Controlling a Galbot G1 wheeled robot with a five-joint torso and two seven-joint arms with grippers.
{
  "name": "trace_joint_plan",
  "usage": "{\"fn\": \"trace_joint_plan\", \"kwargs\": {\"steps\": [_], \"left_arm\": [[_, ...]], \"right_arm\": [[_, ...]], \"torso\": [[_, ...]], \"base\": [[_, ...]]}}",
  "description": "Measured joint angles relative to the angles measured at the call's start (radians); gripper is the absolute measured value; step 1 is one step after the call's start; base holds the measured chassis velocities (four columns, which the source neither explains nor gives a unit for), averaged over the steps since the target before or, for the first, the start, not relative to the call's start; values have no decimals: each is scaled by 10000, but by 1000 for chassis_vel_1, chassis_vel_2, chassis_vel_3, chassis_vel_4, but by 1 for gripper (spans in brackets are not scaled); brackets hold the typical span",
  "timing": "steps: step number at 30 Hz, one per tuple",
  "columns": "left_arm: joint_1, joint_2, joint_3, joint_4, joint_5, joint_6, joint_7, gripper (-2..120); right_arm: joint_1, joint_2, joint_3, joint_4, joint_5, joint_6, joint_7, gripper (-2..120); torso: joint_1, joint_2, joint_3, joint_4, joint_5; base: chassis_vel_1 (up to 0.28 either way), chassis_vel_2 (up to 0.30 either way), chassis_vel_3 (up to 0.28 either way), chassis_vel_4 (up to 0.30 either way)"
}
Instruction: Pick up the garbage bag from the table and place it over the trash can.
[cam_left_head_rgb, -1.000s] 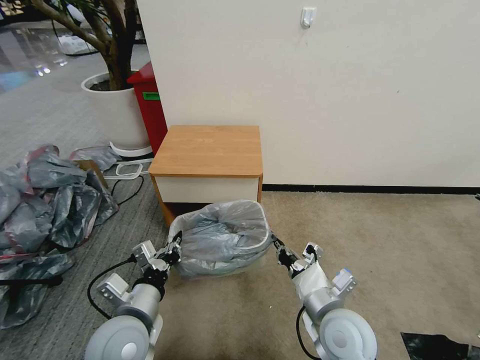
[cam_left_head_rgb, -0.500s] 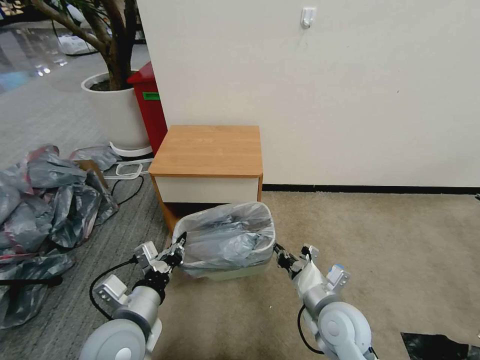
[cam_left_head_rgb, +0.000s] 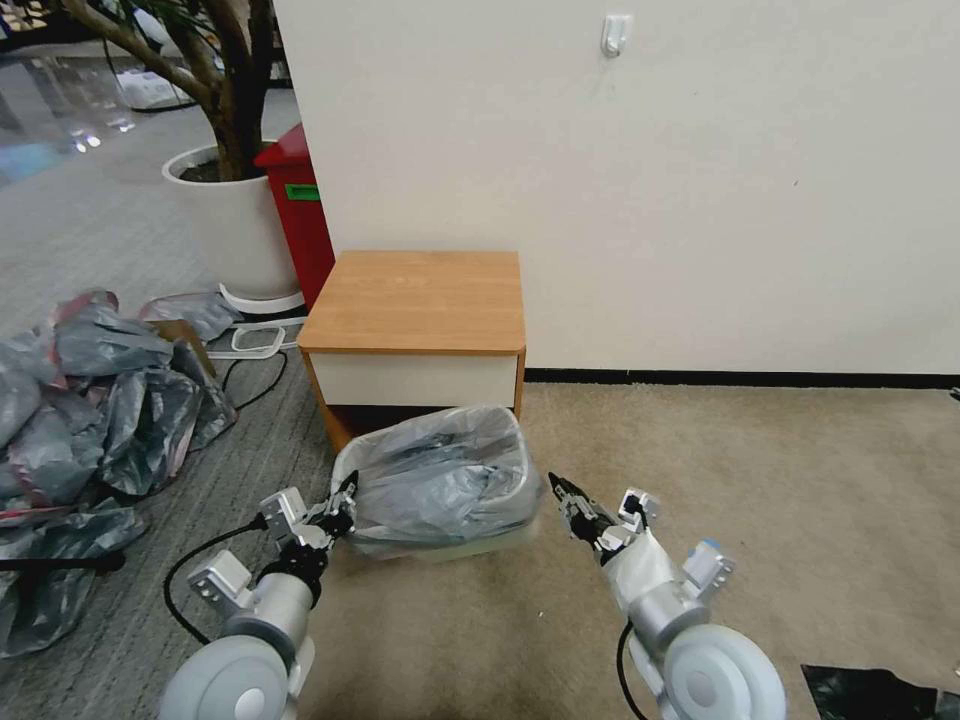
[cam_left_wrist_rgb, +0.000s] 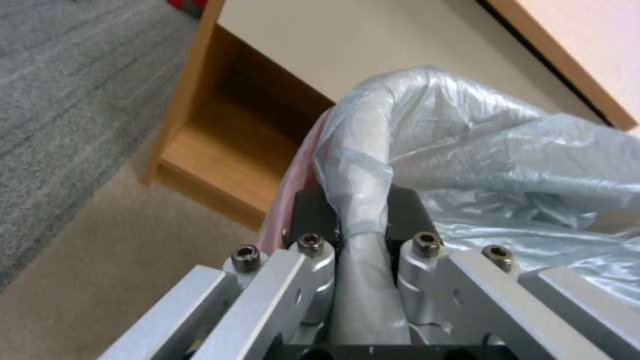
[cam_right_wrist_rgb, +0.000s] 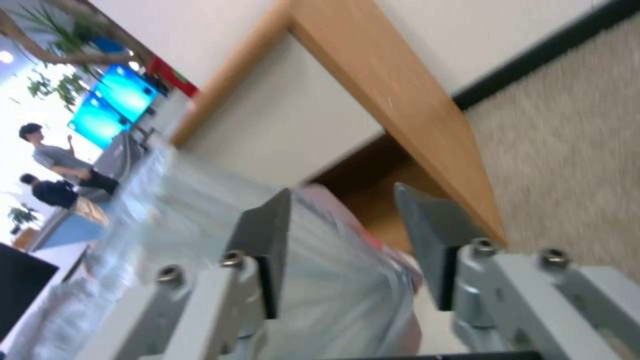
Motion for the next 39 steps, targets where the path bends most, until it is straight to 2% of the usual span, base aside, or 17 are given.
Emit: {"fn": "trace_joint_plan", "kwargs": {"steps": [6,9,10,12,13,15,17,18,19,22,23,25,26,29,31,35,39], "left_arm": [[-20,111,31,38,297,30,-70,7],[-29,232,129,22,933,100,-58,7],[-29,232,129,22,933,100,-58,7],[-44,295,197,-50,1596,192,27,7],[-44,328,219,-111,1866,302,48,7],[-39,353,234,-161,2025,362,69,7],[-2,425,295,-282,2637,433,181,7],[-2,425,295,-282,2637,433,181,7],[9,440,317,-314,2915,433,262,7],[22,446,416,-392,3379,424,360,7],[22,446,416,-392,3379,424,360,7],[26,444,480,-462,3643,395,405,7],[34,441,527,-507,3927,343,499,7],[51,446,571,-525,4293,218,616,7],[72,450,620,-570,4657,107,767,7],[91,430,703,-670,4881,62,823,7],[93,442,752,-792,4921,57,833,7]], "right_arm": [[115,-360,289,924,27,40,14,64],[1157,-1462,24,1597,21,-205,-80,78],[1157,-1462,24,1597,21,-205,-80,78],[2044,-2277,-260,1775,-78,-561,-462,82],[2493,-2740,-493,1824,-183,-844,-690,78],[2719,-3008,-633,1849,-280,-1023,-872,75],[3486,-3950,-1215,1847,-995,-1807,-2190,63],[3486,-3950,-1215,1847,-995,-1807,-2190,63],[3878,-4290,-1600,1768,-1436,-2114,-2706,58],[5037,-4801,-2833,1515,-2277,-2455,-3098,44],[5037,-4801,-2833,1515,-2277,-2455,-3098,44],[6006,-4983,-3726,1328,-2696,-2783,-3136,37],[6806,-5064,-4501,1185,-2956,-3251,-3134,31],[7470,-5108,-5162,1035,-3186,-3719,-3114,23],[8108,-5115,-5799,854,-3348,-4217,-2983,11],[8565,-5012,-6283,482,-3857,-4334,-2849,0],[8717,-4919,-6584,176,-4338,-4338,-2914,0]], "torso": [[0,0,0,-3,0],[-1,0,0,-1,2],[-1,0,0,-1,2],[-1,0,0,2,2],[-1,0,0,1,2],[-1,1,0,2,1],[-1,1,0,-2,1],[-1,1,0,-2,1],[0,0,0,-1,0],[-1,0,1,0,0],[-1,0,1,0,0],[-1,0,1,0,0],[-1,0,1,2,-1],[-1,0,1,1,-1],[-1,0,1,1,0],[-1,0,1,0,-1],[0,0,1,0,-1]], "base": [[0,0,0,0],[0,0,0,0],[0,0,0,0],[0,0,0,0],[0,0,0,0],[0,0,0,0],[0,0,0,0],[0,0,0,0],[0,0,0,0],[0,0,0,0],[0,0,0,0],[0,0,0,0],[0,0,0,0],[0,0,0,0],[0,0,0,0],[0,0,0,0],[0,0,0,0]]}}
